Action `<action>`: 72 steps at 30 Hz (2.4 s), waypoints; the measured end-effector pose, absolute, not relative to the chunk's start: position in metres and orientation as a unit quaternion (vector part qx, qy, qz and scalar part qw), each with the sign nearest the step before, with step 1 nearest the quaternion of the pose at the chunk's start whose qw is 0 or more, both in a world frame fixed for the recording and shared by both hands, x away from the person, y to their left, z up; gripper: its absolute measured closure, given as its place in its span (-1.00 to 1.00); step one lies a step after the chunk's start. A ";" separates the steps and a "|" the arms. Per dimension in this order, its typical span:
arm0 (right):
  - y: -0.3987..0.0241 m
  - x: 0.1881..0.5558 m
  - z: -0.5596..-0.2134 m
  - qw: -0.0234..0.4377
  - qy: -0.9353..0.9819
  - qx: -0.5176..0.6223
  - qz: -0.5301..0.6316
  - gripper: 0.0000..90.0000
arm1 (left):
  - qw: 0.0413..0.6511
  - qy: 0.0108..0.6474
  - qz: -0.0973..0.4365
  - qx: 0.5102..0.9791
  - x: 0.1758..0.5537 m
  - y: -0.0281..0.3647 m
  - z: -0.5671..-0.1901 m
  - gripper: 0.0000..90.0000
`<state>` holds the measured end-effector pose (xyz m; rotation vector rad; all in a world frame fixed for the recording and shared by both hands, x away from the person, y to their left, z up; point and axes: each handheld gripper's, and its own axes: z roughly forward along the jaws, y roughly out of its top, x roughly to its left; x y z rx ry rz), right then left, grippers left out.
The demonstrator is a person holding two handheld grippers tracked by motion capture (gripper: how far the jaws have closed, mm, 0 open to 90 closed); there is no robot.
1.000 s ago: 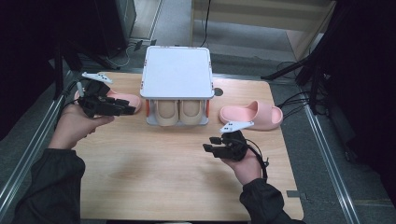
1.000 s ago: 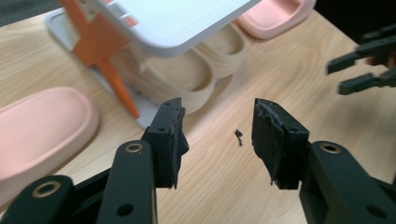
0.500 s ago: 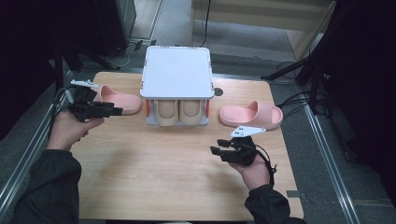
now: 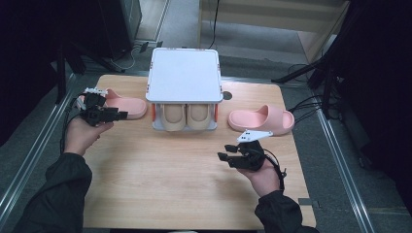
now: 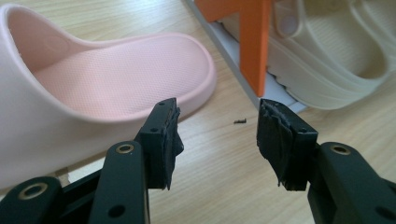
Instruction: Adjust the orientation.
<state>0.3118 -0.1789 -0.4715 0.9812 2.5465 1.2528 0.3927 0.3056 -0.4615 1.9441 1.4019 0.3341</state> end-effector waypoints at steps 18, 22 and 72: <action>-0.170 0.303 -0.474 0.063 0.851 0.311 0.417 0.24 | 0.322 0.595 0.139 0.723 0.455 0.317 -0.473 0.31; -0.175 0.303 -0.475 0.062 0.848 0.320 0.418 0.24 | 0.307 0.612 0.130 0.717 0.459 0.324 -0.482 0.32; -0.182 0.303 -0.476 0.069 0.843 0.340 0.412 0.16 | 0.312 0.649 0.129 0.682 0.407 0.378 -0.463 0.28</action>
